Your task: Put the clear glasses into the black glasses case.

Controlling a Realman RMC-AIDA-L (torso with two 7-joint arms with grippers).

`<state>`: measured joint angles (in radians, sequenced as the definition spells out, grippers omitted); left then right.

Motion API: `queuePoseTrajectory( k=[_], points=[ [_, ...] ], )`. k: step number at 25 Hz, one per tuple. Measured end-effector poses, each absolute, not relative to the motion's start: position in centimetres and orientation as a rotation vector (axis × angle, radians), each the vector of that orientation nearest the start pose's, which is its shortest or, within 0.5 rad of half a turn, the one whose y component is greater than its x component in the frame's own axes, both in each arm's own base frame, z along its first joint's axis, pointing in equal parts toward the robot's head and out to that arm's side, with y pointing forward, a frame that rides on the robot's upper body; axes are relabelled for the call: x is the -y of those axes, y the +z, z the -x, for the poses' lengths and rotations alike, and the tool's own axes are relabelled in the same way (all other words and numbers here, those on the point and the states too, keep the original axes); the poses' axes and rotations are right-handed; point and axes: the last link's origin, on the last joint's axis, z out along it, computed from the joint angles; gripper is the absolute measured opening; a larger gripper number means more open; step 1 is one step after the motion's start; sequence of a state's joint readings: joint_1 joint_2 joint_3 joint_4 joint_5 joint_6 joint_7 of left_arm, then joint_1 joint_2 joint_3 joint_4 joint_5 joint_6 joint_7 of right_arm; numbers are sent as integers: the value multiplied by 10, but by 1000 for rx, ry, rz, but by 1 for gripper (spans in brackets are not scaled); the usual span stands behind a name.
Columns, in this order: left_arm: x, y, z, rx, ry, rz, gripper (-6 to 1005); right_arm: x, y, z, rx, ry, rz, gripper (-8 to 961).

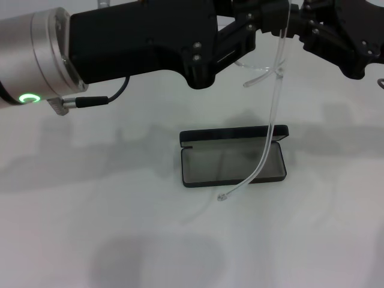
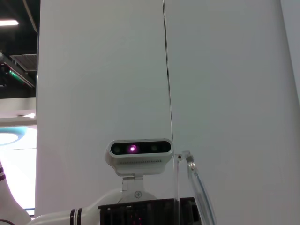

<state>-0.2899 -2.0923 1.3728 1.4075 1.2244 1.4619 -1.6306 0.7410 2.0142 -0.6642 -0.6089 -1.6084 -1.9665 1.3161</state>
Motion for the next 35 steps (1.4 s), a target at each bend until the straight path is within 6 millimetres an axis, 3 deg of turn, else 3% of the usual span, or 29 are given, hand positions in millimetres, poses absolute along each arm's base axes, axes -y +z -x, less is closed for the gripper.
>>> queuePoseTrajectory(
  k=[15, 35],
  points=[
    [-283, 47, 84, 1, -1391, 2730, 80, -347, 64, -153, 17, 1439, 2712, 37],
    [-290, 40, 85, 8, -1398, 2715, 81, -351, 54, -139, 42, 1491, 2729, 37]
  ],
)
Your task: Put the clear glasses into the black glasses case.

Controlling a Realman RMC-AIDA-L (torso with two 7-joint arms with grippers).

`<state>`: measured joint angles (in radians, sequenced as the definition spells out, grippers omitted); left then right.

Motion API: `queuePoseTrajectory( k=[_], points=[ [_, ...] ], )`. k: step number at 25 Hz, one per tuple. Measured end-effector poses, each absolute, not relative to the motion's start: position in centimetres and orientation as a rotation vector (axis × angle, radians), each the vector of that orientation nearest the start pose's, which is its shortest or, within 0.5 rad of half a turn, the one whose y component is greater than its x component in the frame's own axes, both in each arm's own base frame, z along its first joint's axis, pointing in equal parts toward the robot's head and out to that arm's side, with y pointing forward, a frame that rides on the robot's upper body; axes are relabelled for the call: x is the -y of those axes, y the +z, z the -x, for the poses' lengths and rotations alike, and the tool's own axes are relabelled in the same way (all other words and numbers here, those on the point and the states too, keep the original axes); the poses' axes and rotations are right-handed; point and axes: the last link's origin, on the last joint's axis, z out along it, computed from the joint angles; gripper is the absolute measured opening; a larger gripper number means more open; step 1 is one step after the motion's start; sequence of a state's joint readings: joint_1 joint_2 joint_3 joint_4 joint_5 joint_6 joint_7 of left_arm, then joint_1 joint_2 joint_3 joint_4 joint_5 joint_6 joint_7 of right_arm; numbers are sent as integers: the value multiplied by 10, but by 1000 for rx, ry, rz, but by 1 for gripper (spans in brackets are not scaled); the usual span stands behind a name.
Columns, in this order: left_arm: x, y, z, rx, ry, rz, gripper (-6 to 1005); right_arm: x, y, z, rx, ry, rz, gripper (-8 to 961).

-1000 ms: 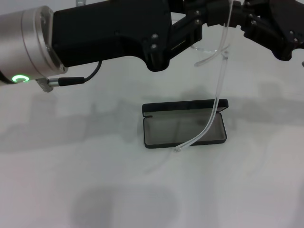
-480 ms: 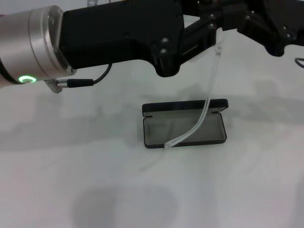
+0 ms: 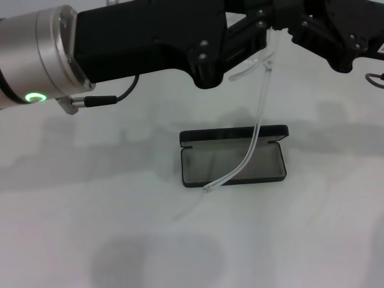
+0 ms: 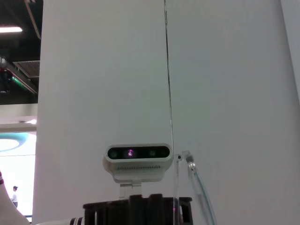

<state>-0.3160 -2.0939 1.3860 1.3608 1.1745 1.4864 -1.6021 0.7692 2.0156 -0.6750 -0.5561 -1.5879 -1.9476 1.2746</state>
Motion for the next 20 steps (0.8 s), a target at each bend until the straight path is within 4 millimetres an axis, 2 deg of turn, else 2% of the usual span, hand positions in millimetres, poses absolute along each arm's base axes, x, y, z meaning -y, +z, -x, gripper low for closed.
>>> queuePoseTrajectory(
  k=[20],
  points=[
    [-295, 43, 90, 25, -1399, 2677, 80, -351, 59, -143, 49, 1506, 2685, 37]
  ],
)
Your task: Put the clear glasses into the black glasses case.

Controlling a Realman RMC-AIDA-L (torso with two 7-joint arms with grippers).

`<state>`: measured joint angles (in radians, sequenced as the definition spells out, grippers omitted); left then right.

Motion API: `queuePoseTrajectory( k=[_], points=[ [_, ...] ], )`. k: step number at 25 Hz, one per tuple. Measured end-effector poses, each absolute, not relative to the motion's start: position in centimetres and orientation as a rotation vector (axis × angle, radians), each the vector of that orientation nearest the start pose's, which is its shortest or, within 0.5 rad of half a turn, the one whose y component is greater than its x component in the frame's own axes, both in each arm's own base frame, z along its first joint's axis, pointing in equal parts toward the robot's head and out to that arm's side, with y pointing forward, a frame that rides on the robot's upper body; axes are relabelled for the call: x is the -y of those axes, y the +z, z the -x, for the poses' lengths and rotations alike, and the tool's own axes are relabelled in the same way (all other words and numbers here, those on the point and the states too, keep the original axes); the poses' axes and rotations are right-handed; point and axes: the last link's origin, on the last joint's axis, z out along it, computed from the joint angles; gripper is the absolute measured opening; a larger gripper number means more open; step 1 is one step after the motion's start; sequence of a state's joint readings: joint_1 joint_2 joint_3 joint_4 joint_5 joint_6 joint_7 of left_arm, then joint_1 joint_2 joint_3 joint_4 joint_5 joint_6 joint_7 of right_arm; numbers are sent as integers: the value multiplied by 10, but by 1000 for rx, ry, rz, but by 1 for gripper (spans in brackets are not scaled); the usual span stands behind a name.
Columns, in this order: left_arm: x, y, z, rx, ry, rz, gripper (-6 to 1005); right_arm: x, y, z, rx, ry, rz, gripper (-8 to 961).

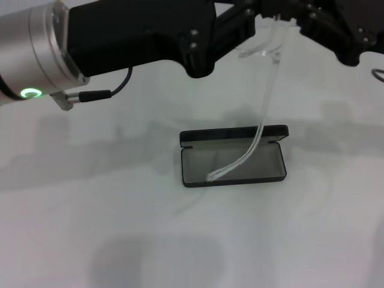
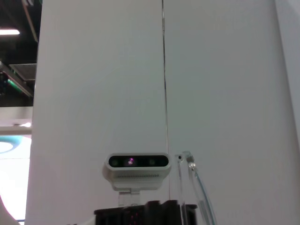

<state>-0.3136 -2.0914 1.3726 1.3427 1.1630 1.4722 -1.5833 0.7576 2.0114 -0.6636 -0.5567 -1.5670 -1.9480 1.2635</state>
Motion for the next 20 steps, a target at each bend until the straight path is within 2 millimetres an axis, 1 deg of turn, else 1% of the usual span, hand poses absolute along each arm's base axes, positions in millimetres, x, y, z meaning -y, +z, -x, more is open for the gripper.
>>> queuePoseTrajectory(
  k=[2, 4, 8, 11, 13, 16, 20],
  points=[
    [-291, 46, 90, 10, -1409, 2689, 80, -351, 64, -147, 44, 1513, 2654, 37],
    [-289, 53, 92, -4, -1427, 2690, 80, -350, 75, -152, 46, 1535, 2601, 37],
    [-288, 70, 103, 13, -1452, 2648, 80, -343, 103, -165, 73, 1623, 2486, 37],
    [-288, 74, 110, 38, -1453, 2647, 80, -333, 128, -178, 75, 1746, 2352, 37],
    [-288, 72, 114, 56, -1449, 2667, 80, -325, 141, -184, 86, 1836, 2247, 38],
    [-287, 63, 112, 58, -1451, 2730, 80, -318, 151, -188, 133, 1913, 2149, 38],
    [-287, 45, 97, 35, -1468, 2862, 80, -316, 154, -185, 168, 1962, 2088, 38]
  ],
)
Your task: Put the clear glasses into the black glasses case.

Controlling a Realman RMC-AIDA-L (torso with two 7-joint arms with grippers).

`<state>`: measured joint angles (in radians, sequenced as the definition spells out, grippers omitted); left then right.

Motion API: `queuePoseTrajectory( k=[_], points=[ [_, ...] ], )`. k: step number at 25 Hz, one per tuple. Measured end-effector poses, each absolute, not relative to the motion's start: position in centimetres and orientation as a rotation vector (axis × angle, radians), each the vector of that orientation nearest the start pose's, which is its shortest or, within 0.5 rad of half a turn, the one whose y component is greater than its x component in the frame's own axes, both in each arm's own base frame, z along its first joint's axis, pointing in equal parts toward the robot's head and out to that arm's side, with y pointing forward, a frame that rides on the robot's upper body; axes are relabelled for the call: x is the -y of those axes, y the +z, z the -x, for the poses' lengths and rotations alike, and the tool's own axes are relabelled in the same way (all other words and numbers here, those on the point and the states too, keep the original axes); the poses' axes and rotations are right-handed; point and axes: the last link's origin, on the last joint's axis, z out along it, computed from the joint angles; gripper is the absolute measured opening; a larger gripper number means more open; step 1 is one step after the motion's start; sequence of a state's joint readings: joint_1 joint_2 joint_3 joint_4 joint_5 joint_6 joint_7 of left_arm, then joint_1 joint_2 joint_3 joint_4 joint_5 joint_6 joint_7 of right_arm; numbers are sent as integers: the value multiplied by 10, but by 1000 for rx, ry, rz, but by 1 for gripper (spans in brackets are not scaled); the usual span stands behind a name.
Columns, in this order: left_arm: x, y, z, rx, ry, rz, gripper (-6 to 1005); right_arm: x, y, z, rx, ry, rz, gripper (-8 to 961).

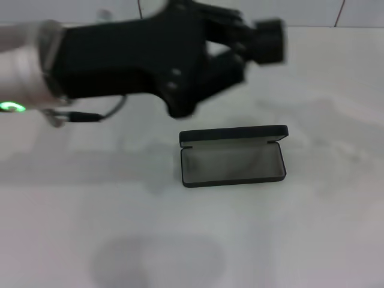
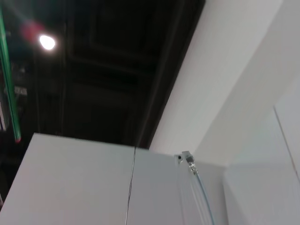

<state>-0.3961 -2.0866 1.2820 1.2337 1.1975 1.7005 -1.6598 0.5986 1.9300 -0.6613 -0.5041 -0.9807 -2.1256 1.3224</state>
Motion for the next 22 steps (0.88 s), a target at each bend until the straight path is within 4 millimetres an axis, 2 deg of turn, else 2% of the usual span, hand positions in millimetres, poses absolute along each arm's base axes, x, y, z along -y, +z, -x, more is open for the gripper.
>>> queuePoseTrajectory(
  k=[5, 10, 15, 22],
  points=[
    [-284, 20, 77, 4, -1516, 2987, 80, -327, 144, -173, 167, 1981, 2058, 38],
    [-280, 14, 69, -26, -1552, 3017, 80, -339, 133, -161, 130, 1950, 2115, 38],
    [-278, 20, 64, -93, -1657, 2944, 80, -345, 113, -152, 94, 1917, 2205, 37],
    [-284, 33, 72, -94, -1765, 2770, 80, -349, 92, -144, 49, 1858, 2313, 38]
  ],
)
